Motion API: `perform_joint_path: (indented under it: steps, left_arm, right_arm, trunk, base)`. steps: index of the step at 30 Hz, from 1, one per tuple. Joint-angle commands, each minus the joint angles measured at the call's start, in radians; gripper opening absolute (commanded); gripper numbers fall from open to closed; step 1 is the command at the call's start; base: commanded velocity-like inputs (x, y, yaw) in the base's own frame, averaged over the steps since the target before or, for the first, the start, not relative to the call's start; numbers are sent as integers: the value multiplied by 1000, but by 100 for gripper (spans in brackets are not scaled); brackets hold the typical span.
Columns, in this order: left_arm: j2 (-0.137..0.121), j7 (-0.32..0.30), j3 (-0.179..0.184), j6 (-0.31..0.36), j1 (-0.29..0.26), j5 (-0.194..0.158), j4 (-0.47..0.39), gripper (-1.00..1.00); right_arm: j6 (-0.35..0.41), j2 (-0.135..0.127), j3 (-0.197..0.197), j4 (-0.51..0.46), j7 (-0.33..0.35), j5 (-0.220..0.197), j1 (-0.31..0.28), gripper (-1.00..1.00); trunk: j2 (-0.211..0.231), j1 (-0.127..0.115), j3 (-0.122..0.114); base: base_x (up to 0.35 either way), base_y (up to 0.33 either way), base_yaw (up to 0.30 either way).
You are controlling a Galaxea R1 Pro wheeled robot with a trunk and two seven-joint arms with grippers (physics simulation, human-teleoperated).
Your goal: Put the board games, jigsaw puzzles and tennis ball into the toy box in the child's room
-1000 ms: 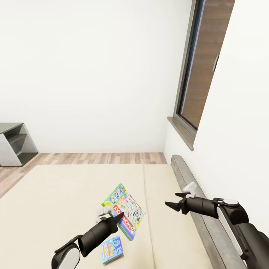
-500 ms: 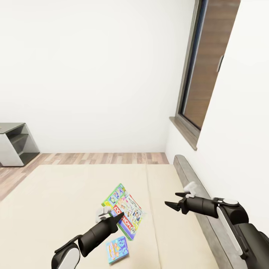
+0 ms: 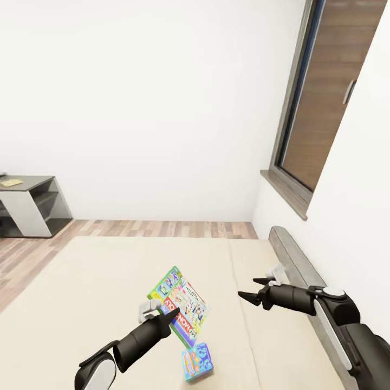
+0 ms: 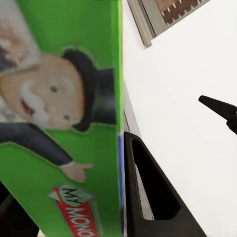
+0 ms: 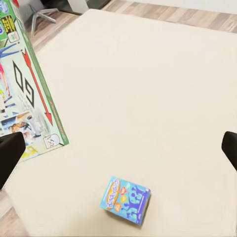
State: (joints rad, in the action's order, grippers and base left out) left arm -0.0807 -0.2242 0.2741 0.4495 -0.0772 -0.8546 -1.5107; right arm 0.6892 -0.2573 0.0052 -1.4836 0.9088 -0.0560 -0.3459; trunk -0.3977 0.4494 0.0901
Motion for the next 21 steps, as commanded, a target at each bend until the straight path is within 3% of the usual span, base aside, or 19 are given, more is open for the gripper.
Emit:
perform_joint_path:
  steps: [1, 21]
  left_arm:
    - [-1, 0, 0, 5, -1, -9, 0, -100]
    - [-1, 0, 0, 5, -1, -9, 0, -100]
  right_arm:
    - [8, -1, 1, -1, -1, -6, -1, 100]
    - [9, 0, 2, -3, -1, -5, -1, 100]
  trunk:
    - [-2, 1, 2]
    - [-2, 1, 2]
  base:
    - [0, 290, 74]
    - [0, 292, 15]
